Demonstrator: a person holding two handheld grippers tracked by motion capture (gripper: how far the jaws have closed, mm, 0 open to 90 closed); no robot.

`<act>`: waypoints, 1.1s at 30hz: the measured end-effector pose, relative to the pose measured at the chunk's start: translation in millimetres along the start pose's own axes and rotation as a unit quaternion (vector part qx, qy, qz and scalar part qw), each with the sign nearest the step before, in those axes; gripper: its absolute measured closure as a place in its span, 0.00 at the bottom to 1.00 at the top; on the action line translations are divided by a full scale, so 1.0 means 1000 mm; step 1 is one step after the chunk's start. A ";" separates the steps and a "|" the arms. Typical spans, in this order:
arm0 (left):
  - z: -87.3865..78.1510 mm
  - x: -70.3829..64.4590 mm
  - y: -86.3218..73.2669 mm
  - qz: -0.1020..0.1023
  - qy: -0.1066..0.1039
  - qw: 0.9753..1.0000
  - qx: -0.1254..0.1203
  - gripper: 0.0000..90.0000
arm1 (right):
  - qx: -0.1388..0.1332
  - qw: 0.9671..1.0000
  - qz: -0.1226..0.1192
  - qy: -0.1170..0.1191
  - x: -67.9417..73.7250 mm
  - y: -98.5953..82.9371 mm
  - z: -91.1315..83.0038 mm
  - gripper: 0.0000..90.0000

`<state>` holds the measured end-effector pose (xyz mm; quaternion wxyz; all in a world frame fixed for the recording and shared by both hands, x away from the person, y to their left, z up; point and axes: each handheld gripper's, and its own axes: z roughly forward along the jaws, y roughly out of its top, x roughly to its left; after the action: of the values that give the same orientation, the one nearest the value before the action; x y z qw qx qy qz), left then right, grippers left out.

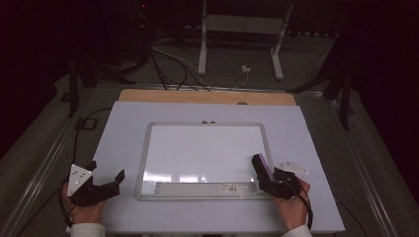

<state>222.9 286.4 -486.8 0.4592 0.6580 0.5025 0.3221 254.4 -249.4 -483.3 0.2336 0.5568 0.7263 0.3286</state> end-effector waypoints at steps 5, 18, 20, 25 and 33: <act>0.000 0.000 0.000 0.000 0.000 1.000 0.000 0.01 | -0.026 0.999 0.008 0.020 -0.014 0.006 -0.007 0.17; -0.003 0.000 0.000 0.000 -0.004 1.000 -0.012 0.01 | -0.094 0.994 0.008 0.049 -0.057 0.007 -0.024 0.03; -0.003 0.000 0.001 0.000 -0.005 1.000 -0.015 0.01 | -0.102 0.993 0.015 0.048 -0.064 0.005 -0.024 0.02; -0.006 0.001 0.002 -0.003 -0.007 1.000 -0.025 0.01 | -0.130 0.990 0.014 0.043 -0.072 0.001 -0.026 0.01; -0.013 0.002 0.005 -0.015 -0.010 0.998 -0.054 0.01 | -0.164 0.986 -0.002 0.042 -0.073 -0.004 -0.026 0.00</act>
<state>213.6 291.4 -477.3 0.5039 0.6277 0.4892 0.3357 253.4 -326.2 -470.3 0.2921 0.4951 0.6728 0.4657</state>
